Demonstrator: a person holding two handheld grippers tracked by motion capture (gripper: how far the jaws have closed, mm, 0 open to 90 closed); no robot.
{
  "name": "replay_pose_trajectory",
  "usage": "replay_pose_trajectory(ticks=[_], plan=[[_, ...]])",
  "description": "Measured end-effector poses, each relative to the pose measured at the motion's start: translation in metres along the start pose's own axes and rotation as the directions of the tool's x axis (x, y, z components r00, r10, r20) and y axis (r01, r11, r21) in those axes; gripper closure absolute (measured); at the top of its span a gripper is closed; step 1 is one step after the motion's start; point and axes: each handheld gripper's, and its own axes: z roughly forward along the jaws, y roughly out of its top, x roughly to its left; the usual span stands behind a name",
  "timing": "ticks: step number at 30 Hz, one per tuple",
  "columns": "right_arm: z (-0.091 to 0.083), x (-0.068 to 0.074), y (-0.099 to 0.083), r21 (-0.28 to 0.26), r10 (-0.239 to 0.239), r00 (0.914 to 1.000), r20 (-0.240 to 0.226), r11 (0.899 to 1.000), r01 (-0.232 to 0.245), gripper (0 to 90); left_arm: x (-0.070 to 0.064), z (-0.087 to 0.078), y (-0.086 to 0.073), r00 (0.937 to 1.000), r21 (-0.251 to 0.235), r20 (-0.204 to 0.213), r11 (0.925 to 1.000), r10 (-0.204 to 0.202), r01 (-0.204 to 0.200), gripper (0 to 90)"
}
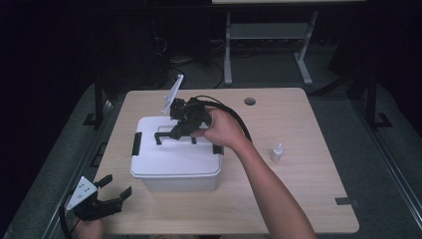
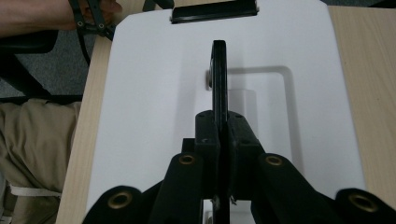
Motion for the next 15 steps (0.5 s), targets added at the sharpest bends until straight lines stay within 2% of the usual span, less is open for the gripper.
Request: replay_pose_trajectory(ticks=[9, 15], plan=[[-0.010, 0.004, 0.000, -0.034, 0.007, 1.0000, -0.002, 0.999, -0.007, 84.6, 0.000, 0.000, 0.000, 1.0000, 0.001, -0.001, 1.0000, 0.000, 0.000, 13.0], [-0.028, 0.012, -0.004, -0.042, 0.018, 0.9998, 0.013, 0.999, -0.017, 84.6, 0.000, 0.000, 0.000, 1.0000, 0.004, 0.000, 1.0000, 0.003, -0.003, 13.0]])
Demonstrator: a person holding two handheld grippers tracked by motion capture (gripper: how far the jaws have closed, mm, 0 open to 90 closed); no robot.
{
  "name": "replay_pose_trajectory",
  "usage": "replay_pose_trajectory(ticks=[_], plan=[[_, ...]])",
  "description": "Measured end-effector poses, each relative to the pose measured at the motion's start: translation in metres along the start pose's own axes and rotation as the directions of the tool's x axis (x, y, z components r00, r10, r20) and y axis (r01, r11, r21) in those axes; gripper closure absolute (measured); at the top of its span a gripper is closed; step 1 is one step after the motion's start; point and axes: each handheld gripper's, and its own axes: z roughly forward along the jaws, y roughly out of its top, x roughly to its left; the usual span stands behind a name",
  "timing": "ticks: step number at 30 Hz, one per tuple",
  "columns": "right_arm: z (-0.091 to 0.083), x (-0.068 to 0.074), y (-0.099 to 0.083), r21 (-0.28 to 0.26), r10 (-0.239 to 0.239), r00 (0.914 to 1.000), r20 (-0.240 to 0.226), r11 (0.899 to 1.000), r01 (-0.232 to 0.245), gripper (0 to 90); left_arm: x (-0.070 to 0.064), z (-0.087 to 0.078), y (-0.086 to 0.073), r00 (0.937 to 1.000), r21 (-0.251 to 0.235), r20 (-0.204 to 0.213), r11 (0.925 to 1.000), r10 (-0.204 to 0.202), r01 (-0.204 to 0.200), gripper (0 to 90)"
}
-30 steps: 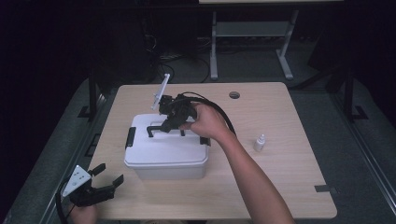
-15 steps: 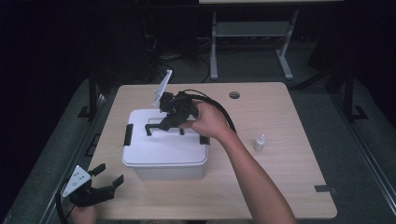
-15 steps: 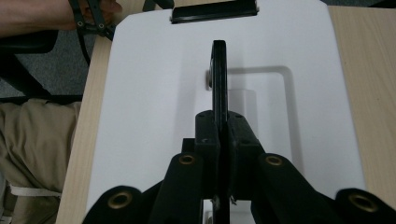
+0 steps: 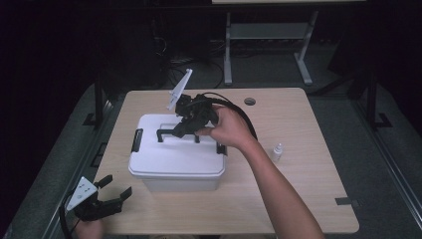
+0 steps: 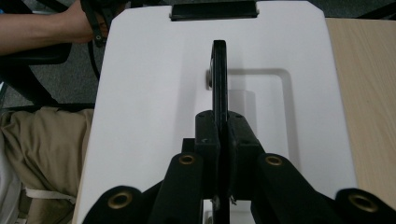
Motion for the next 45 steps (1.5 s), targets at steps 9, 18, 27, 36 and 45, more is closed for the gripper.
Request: replay_pose_trajectory(ticks=[9, 18, 27, 36, 45], plan=[[-0.027, 0.013, -0.013, -0.015, 0.012, 0.9995, 0.030, 1.000, -0.011, 84.5, -0.001, 0.001, 0.000, 1.0000, 0.003, -0.001, 1.0000, 0.004, -0.004, 13.0], [-0.057, 0.026, -0.037, -0.032, 0.038, 0.9976, 0.058, 0.999, -0.036, 84.6, -0.001, 0.001, 0.000, 1.0000, 0.010, 0.000, 0.9999, 0.006, -0.006, 13.0], [-0.089, 0.040, -0.079, -0.034, 0.089, 0.9905, 0.105, 0.996, -0.086, 84.5, -0.002, 0.002, 0.000, 1.0000, 0.013, 0.000, 0.9999, 0.008, -0.008, 13.0], [-0.113, 0.051, -0.112, -0.050, 0.133, 0.9817, 0.136, 0.991, -0.127, 84.5, -0.003, 0.002, -0.001, 1.0000, 0.019, -0.002, 0.9998, 0.009, -0.009, 13.0], [-0.133, 0.065, -0.153, -0.063, 0.181, 0.9698, 0.164, 0.983, -0.173, 84.5, -0.004, 0.003, -0.001, 0.9999, 0.022, -0.004, 0.9997, 0.010, -0.010, 13.0]])
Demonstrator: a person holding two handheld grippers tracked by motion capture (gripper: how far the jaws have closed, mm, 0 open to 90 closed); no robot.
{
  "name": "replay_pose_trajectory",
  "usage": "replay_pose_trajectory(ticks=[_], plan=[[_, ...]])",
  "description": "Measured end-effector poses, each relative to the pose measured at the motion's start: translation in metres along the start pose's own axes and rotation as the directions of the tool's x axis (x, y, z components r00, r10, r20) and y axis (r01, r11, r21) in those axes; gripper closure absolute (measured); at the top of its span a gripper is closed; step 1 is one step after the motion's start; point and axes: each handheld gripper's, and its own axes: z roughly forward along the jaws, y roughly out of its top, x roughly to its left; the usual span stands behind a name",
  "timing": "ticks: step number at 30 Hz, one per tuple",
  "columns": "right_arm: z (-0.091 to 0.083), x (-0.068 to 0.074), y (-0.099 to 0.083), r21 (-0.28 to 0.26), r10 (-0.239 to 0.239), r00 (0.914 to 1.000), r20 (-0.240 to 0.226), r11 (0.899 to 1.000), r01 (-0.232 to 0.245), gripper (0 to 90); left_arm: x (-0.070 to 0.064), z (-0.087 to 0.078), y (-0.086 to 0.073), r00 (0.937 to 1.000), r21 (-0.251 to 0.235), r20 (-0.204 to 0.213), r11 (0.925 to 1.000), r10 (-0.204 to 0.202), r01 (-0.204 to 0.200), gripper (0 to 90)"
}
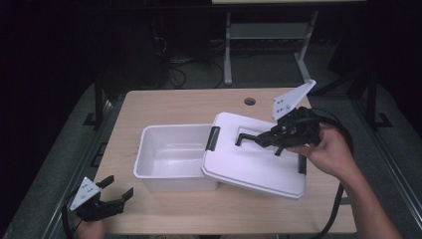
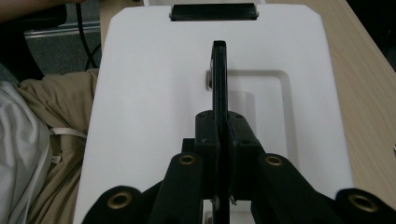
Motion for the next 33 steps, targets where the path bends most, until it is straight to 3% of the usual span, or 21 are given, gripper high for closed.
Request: replay_pose_trajectory(ticks=[17, 33], plan=[[-0.015, 0.006, -0.054, -0.004, 0.071, 0.9973, 0.020, 0.997, -0.071, 84.5, -0.002, 0.002, 0.000, 0.9999, 0.010, -0.001, 0.9999, 0.012, -0.012, 13.0], [0.004, 0.012, -0.091, 0.008, 0.111, 0.9937, 0.011, 0.994, -0.111, 84.4, -0.001, 0.002, 0.000, 0.9999, 0.010, -0.005, 0.9999, 0.014, -0.014, 13.0]])
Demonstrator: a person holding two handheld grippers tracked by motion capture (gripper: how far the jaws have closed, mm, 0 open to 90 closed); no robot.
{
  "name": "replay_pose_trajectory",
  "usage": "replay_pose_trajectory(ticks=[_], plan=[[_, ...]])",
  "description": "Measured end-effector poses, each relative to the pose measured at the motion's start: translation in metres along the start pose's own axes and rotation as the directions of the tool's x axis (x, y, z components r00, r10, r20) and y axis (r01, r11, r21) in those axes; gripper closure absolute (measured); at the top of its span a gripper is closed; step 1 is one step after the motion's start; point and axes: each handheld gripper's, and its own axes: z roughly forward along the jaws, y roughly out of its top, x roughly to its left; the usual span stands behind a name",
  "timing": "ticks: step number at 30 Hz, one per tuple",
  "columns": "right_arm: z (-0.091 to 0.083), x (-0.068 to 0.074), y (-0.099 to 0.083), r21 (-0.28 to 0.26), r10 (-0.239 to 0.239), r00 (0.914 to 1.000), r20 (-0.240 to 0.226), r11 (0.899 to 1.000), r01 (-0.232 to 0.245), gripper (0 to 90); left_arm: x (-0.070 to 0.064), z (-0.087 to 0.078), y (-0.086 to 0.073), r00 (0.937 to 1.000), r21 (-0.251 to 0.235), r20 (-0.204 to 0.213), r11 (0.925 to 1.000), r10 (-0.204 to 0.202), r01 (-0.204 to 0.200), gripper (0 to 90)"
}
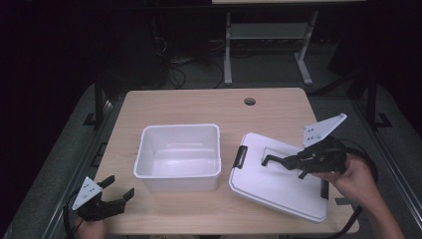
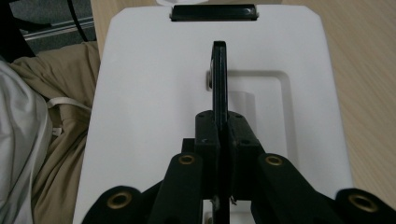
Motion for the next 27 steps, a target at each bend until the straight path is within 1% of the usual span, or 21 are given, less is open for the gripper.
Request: replay_pose_trajectory(ticks=[3, 8, 9, 10, 11, 15, 17, 18, 19, 21, 23, 24, 25, 27], plan=[[0.008, 0.000, -0.008, 0.006, 0.007, 0.9999, -0.008, 1.000, -0.007, 84.4, 0.000, 0.000, 0.000, 1.0000, -0.001, -0.001, 1.0000, -0.001, 0.001, 13.0], [0.016, 0.001, -0.014, 0.014, 0.013, 0.9998, -0.012, 1.000, -0.013, 84.4, 0.000, 0.000, 0.000, 1.0000, 0.000, -0.002, 1.0000, -0.002, 0.002, 13.0], [0.021, 0.000, -0.018, 0.017, 0.016, 0.9997, -0.019, 1.000, -0.016, 84.4, 0.000, 0.000, 0.000, 1.0000, 0.000, -0.002, 1.0000, -0.001, 0.001, 13.0], [0.021, 0.000, -0.018, 0.017, 0.016, 0.9997, -0.019, 1.000, -0.016, 84.4, 0.000, 0.000, 0.000, 1.0000, -0.001, -0.002, 1.0000, -0.001, 0.001, 13.0], [0.026, 0.000, -0.021, 0.019, 0.017, 0.9996, -0.023, 1.000, -0.016, 84.4, 0.000, 0.000, 0.000, 1.0000, 0.000, -0.003, 1.0000, 0.000, 0.000, 13.0], [0.032, 0.000, -0.023, 0.030, 0.016, 0.9995, -0.026, 0.999, -0.015, 84.4, 0.000, 0.000, 0.000, 1.0000, 0.000, -0.003, 1.0000, 0.000, 0.000, 13.0], [0.040, -0.001, -0.026, 0.032, 0.016, 0.9993, -0.035, 0.999, -0.015, 84.4, 0.000, 0.000, 0.000, 1.0000, 0.000, -0.002, 1.0000, 0.000, 0.000, 13.0], [0.040, -0.001, -0.026, 0.032, 0.016, 0.9993, -0.035, 0.999, -0.015, 84.4, 0.000, 0.000, 0.000, 1.0000, 0.000, -0.002, 1.0000, 0.000, 0.000, 13.0], [0.045, -0.002, -0.028, 0.036, 0.020, 0.9990, -0.041, 0.999, -0.018, 84.4, 0.000, 0.000, 0.000, 1.0000, 0.002, -0.001, 1.0000, 0.001, -0.001, 13.0], [0.047, -0.001, -0.028, 0.040, 0.027, 0.9988, -0.040, 0.999, -0.026, 84.4, 0.000, 0.000, 0.000, 1.0000, 0.002, -0.002, 1.0000, 0.002, -0.002, 13.0], [0.056, -0.003, -0.032, 0.051, 0.031, 0.9986, -0.044, 0.998, -0.028, 84.4, 0.000, 0.000, 0.000, 1.0000, 0.000, -0.001, 1.0000, -0.001, 0.001, 13.0], [0.056, -0.003, -0.032, 0.051, 0.031, 0.9986, -0.044, 0.998, -0.028, 84.4, 0.000, 0.000, 0.000, 1.0000, 0.000, -0.001, 1.0000, -0.001, 0.001, 13.0], [0.062, -0.004, -0.034, 0.066, 0.036, 0.9984, -0.045, 0.997, -0.033, 84.4, -0.001, 0.000, 0.000, 1.0000, 0.000, -0.001, 1.0000, 0.000, 0.000, 13.0], [0.065, -0.005, -0.035, 0.069, 0.034, 0.9983, -0.046, 0.997, -0.031, 84.4, 0.000, 0.000, 0.000, 1.0000, 0.001, -0.001, 1.0000, 0.000, 0.000, 13.0]])
